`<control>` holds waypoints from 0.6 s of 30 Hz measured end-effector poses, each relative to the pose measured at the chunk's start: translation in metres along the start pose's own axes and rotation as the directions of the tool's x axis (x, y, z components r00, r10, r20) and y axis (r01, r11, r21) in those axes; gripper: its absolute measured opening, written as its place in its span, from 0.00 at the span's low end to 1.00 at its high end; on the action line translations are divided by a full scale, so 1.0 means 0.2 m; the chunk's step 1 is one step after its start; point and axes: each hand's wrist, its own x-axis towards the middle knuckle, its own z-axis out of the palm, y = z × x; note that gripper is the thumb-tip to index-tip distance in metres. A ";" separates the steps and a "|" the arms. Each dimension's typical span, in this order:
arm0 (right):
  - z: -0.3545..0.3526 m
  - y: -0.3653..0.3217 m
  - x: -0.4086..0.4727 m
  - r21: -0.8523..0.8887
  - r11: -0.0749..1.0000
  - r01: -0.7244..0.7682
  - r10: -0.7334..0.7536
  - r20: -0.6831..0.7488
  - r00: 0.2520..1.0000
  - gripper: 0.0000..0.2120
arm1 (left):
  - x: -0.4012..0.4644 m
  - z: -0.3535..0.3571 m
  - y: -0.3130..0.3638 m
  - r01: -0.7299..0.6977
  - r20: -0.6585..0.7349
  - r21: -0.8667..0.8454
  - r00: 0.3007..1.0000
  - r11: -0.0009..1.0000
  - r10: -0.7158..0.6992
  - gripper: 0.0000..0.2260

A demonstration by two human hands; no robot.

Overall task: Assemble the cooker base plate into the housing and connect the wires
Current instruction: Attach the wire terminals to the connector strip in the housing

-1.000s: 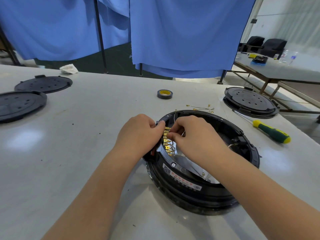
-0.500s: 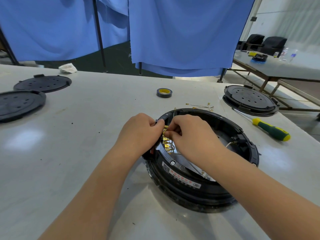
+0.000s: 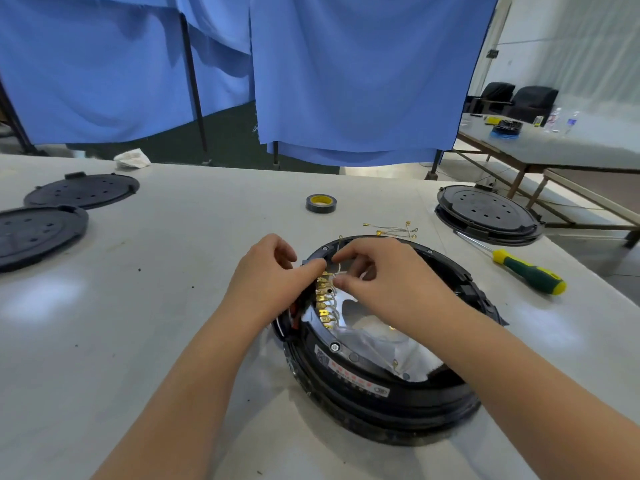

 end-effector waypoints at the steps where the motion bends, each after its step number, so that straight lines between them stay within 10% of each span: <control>1: -0.03 0.02 0.01 0.039 0.999 -0.003 0.004 -0.018 1.000 0.08 | 0.00 0.00 0.01 0.039 0.064 -0.084 0.997 0.996 -0.034 0.15; 11: -0.28 0.40 0.06 0.210 0.965 -0.158 0.209 -0.246 0.947 0.06 | -0.04 0.03 0.04 0.222 0.232 -0.405 0.963 0.887 -0.136 0.06; 18: -0.28 0.61 0.09 0.415 0.823 -0.389 0.453 -0.064 0.889 0.07 | -0.04 0.04 0.06 0.296 0.239 -0.447 0.949 0.844 -0.206 0.06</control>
